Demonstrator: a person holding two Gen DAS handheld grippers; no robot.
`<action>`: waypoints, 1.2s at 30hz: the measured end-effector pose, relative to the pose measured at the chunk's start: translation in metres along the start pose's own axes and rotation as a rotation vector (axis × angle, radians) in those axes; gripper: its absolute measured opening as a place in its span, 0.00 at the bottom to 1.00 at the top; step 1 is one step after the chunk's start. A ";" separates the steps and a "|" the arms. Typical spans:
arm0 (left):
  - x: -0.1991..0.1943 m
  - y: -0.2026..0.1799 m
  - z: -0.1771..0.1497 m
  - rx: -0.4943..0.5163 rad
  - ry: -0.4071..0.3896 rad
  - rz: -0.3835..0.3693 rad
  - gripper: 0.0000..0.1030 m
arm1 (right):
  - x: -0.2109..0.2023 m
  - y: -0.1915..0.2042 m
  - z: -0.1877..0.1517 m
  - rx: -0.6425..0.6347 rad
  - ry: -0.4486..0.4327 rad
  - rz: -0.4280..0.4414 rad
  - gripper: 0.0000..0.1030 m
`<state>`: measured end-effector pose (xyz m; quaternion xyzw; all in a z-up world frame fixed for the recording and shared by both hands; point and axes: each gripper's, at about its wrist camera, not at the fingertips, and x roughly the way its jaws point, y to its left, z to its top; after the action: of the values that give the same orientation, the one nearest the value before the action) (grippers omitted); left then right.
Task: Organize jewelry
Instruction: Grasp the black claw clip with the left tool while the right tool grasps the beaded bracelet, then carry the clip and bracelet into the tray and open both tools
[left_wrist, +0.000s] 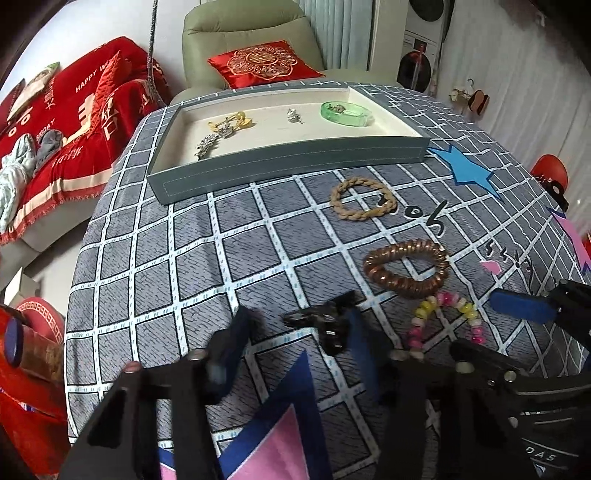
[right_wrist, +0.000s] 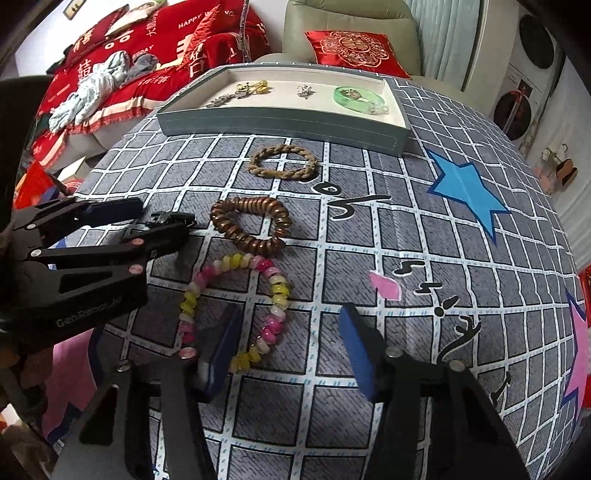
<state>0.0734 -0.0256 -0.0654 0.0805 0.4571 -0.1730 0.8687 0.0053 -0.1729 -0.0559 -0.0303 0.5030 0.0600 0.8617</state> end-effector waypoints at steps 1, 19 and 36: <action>-0.001 -0.001 0.000 0.003 -0.002 -0.003 0.50 | 0.000 0.001 0.000 -0.002 0.000 0.001 0.48; -0.007 0.013 -0.006 -0.045 -0.017 -0.030 0.50 | -0.005 -0.008 0.002 0.036 0.001 0.067 0.10; -0.012 0.015 -0.002 -0.062 -0.030 -0.034 0.50 | -0.005 -0.023 0.010 0.070 0.012 0.131 0.11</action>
<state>0.0711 -0.0079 -0.0567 0.0432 0.4503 -0.1749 0.8745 0.0145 -0.1953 -0.0466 0.0323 0.5108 0.0983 0.8535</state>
